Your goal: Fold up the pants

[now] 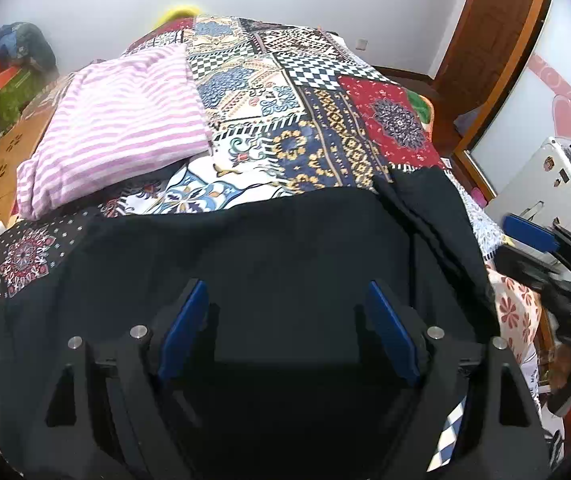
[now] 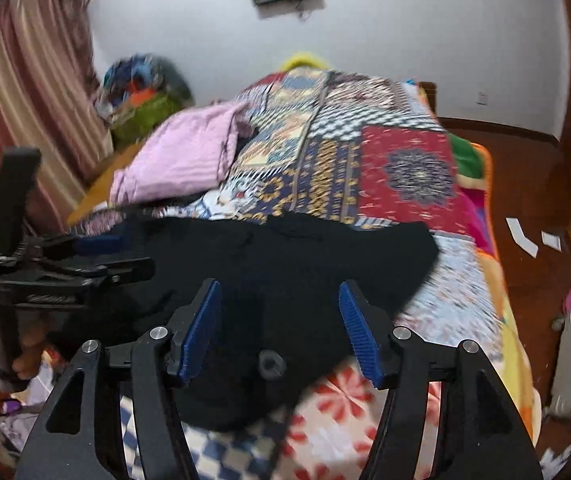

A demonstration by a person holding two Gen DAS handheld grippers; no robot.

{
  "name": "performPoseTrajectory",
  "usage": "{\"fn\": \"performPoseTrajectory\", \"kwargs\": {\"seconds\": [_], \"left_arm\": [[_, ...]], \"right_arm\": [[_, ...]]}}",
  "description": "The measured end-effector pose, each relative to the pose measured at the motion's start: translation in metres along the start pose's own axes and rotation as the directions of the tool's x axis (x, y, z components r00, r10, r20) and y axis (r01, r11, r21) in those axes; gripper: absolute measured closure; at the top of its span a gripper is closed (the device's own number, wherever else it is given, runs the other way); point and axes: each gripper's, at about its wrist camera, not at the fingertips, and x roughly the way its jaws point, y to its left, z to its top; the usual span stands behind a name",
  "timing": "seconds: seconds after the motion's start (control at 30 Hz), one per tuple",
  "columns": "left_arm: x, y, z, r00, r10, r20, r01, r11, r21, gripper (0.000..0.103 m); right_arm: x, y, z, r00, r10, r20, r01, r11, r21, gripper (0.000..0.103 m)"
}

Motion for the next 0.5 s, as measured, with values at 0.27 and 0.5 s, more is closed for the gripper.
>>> {"fn": "performPoseTrajectory", "kwargs": {"seconds": [0.27, 0.5], "left_arm": [[0.004, 0.011, -0.012, 1.000, -0.013, -0.004, 0.013, 1.000, -0.002, 0.021], [0.008, 0.022, -0.015, 0.999, -0.051, -0.008, 0.051, 0.998, -0.043, 0.021]], "right_arm": [[0.064, 0.017, 0.016, 0.982, -0.159, -0.098, 0.149, 0.983, -0.105, 0.045], [0.078, 0.002, 0.017, 0.976, -0.171, -0.134, 0.165, 0.985, -0.051, 0.055]]}}
